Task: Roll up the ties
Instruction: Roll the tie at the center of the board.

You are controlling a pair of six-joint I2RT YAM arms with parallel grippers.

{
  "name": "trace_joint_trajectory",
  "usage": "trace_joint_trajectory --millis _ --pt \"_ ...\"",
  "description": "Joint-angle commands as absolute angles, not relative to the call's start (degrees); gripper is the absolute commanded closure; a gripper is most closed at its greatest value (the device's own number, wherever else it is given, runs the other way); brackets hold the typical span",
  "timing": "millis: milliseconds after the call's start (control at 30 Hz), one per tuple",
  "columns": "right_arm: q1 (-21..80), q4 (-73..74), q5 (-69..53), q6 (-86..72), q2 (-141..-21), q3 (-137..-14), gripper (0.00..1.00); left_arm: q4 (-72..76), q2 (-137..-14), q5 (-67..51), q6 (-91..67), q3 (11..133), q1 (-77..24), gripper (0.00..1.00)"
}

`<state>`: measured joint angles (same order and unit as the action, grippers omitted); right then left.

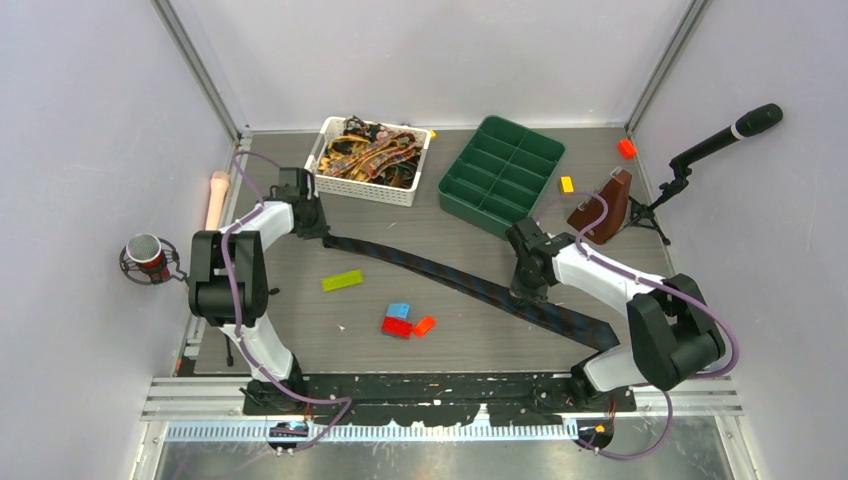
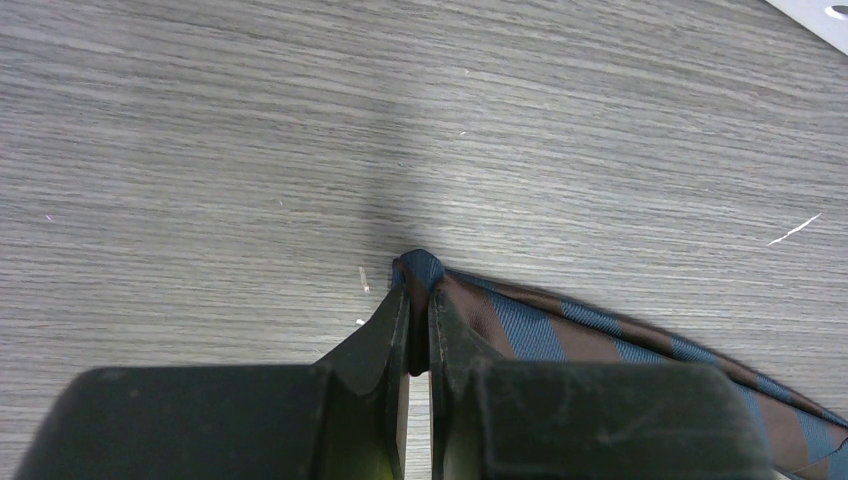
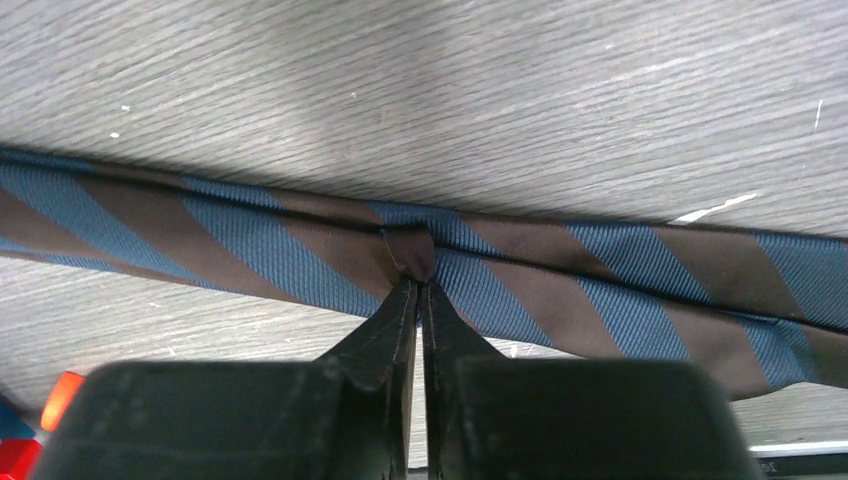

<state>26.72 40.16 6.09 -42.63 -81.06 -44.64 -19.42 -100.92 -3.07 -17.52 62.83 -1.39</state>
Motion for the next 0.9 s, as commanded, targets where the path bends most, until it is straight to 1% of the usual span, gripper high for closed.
trace_joint_trajectory --millis 0,100,233,367,500,600,700,800,867 --pt "26.72 39.52 9.23 -44.04 -80.81 -44.35 0.98 -19.17 -100.35 -4.01 -16.79 64.25 -1.23 1.0" --pt "26.72 41.64 11.92 -44.76 -80.17 -45.47 1.0 -18.76 -100.76 -5.1 -16.78 64.25 -1.31 1.0" --pt "26.52 47.95 20.63 -48.7 -80.96 -49.23 1.0 -17.52 -101.06 -6.09 -16.99 63.93 -2.19 1.0" --pt "25.74 58.31 30.98 -55.54 -85.77 -54.94 1.0 -15.63 -101.81 -7.82 -17.71 63.74 -3.73 1.0" --pt "24.48 68.82 36.93 -63.25 -94.13 -60.38 1.0 -13.43 -102.94 -8.38 -18.99 63.98 -6.75 1.0" --pt "23.24 75.02 38.63 -67.67 -102.5 -62.9 1.0 -10.69 -104.18 -9.91 -21.25 63.69 -9.44 1.0" --pt "22.77 75.48 37.95 -69.0 -107.26 -62.98 1.0 -6.99 -105.37 -10.89 -23.67 62.91 -12.08 1.0" --pt "22.13 72.71 36.22 -69.19 -105.61 -59.59 1.0 -3.86 -106.39 -11.1 -25.81 62.17 -14.51 1.0" --pt "20.9 72.83 37.21 -70.47 -103.31 -58.46 1.0 -1.76 -107.11 -11.43 -27.28 61.77 -15.69 1.0"
